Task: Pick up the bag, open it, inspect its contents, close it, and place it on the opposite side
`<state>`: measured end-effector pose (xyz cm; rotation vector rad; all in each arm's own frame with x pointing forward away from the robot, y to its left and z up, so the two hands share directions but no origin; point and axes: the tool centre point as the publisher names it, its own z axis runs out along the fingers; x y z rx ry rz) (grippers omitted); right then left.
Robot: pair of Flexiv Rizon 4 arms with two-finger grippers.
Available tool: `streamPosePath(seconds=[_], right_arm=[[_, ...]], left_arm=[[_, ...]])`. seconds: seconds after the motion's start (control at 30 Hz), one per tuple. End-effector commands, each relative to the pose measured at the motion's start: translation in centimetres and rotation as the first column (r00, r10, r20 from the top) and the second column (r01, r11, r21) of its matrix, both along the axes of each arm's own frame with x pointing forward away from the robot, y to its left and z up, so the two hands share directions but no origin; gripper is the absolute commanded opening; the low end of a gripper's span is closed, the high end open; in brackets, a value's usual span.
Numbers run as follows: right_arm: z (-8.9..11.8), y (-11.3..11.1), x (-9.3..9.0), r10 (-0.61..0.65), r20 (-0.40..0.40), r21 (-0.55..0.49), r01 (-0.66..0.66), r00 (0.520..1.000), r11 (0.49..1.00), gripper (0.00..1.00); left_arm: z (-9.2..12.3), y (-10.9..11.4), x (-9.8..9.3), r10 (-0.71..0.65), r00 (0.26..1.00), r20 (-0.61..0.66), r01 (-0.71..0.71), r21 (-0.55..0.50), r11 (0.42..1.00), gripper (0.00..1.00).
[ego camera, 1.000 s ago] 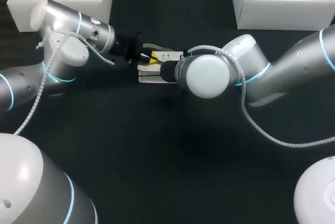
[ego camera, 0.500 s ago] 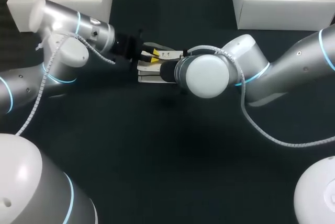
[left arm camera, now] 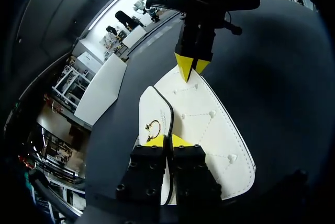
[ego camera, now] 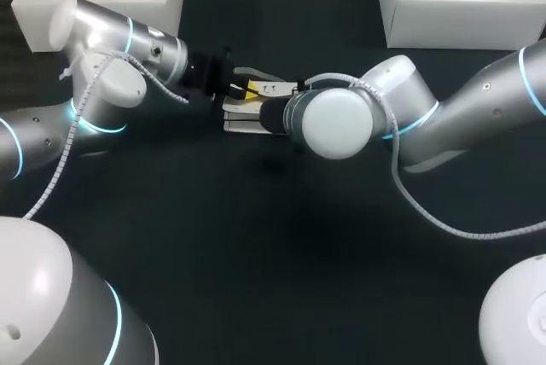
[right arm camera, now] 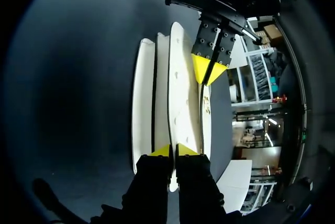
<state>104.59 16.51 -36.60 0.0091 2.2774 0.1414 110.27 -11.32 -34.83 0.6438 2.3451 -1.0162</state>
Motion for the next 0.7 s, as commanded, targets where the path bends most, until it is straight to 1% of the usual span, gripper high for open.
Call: streamPosePath(seconds=[0.03,0.17,0.27,0.43,0.5,0.57,0.7], right_arm=[[-0.3,-0.2,-0.1,0.000,0.003,0.000,0.000,1.000,1.000,0.00],[-0.3,-0.2,-0.1,0.000,0.003,0.000,0.000,1.000,1.000,0.00],[-0.3,-0.2,-0.1,0.000,0.003,0.000,0.000,1.000,1.000,0.00],[-0.3,-0.2,-0.1,0.000,0.003,0.000,0.000,1.000,1.000,0.00],[-0.3,-0.2,-0.1,0.000,0.003,0.000,0.000,1.000,1.000,0.00],[-0.3,-0.2,-0.1,0.000,0.003,0.000,0.000,1.000,1.000,0.00],[-0.3,-0.2,-0.1,0.000,0.003,0.000,0.000,1.000,1.000,0.00]], left_arm=[[-0.6,0.2,0.8,-0.023,1.000,-0.001,0.023,-0.015,1.000,0.00],[-0.4,0.2,-0.3,-0.067,0.997,0.027,0.068,-0.008,0.998,0.00],[-0.2,0.6,-0.8,-0.084,0.995,0.046,0.085,-0.011,0.996,0.00],[-0.2,1.8,-1.0,-0.081,0.995,0.055,0.082,-0.016,0.997,0.00],[-0.2,2.0,-0.9,-0.085,0.995,0.050,0.086,-0.022,0.996,0.00],[-0.2,1.8,-1.0,-0.091,0.994,0.052,0.092,-0.016,0.996,0.00],[-0.5,0.5,-1.0,-0.116,0.992,0.052,0.116,-0.006,0.993,0.00]])
